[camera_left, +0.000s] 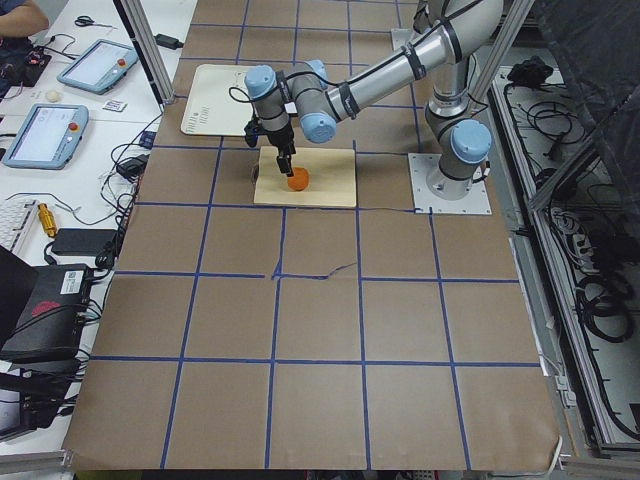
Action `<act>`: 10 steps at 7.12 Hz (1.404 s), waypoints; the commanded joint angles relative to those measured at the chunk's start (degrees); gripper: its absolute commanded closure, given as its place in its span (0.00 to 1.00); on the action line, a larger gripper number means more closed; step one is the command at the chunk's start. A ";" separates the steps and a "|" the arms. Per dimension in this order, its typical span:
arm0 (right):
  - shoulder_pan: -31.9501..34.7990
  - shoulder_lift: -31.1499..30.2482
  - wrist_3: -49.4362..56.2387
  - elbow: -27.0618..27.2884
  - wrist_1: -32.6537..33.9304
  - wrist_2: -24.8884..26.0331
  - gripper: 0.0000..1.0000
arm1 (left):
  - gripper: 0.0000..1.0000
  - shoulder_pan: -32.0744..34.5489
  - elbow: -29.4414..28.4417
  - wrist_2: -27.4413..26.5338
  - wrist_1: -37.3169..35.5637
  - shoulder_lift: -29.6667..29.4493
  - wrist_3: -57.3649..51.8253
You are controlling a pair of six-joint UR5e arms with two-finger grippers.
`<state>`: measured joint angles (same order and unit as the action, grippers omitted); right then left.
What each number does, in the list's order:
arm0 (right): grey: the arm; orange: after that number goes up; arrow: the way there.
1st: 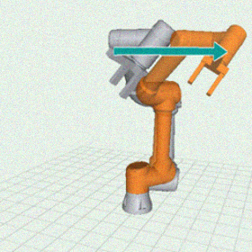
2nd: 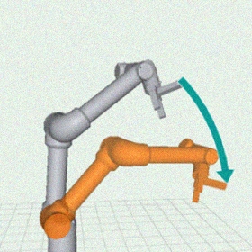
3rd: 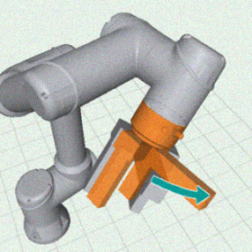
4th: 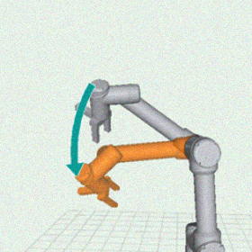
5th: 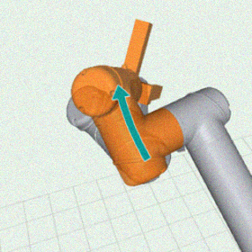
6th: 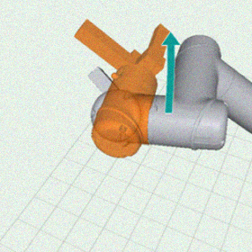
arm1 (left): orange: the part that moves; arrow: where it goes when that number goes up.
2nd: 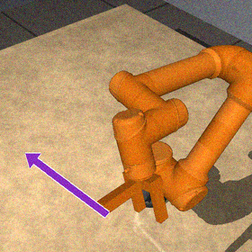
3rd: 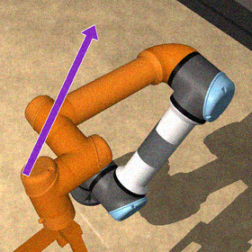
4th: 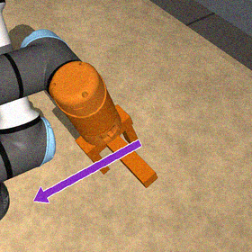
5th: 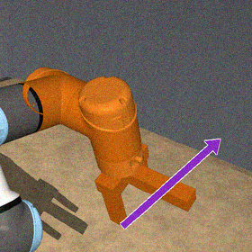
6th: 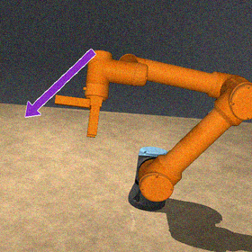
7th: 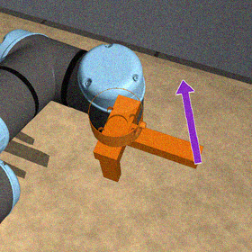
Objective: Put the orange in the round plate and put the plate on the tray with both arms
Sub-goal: 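Grasp the orange with the left gripper and lift it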
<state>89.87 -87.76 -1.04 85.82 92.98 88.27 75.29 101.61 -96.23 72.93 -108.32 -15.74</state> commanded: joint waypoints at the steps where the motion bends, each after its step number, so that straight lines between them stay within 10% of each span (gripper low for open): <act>1: 0.13 -0.13 0.24 -0.73 0.71 0.23 0.00 | 0.04 -0.15 0.52 -0.89 -2.35 -3.55 -0.52; 6: -0.13 1.46 0.51 -0.48 0.80 -0.73 0.00 | 0.92 -0.50 0.00 -0.19 -2.54 -4.19 -2.63; 10: -0.57 1.10 0.51 -0.57 0.54 -0.47 0.00 | 0.95 4.92 -5.02 14.44 3.27 -2.69 8.93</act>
<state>89.45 -86.52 -0.60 85.27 93.52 87.78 77.12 97.58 -86.83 75.33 -111.11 -11.75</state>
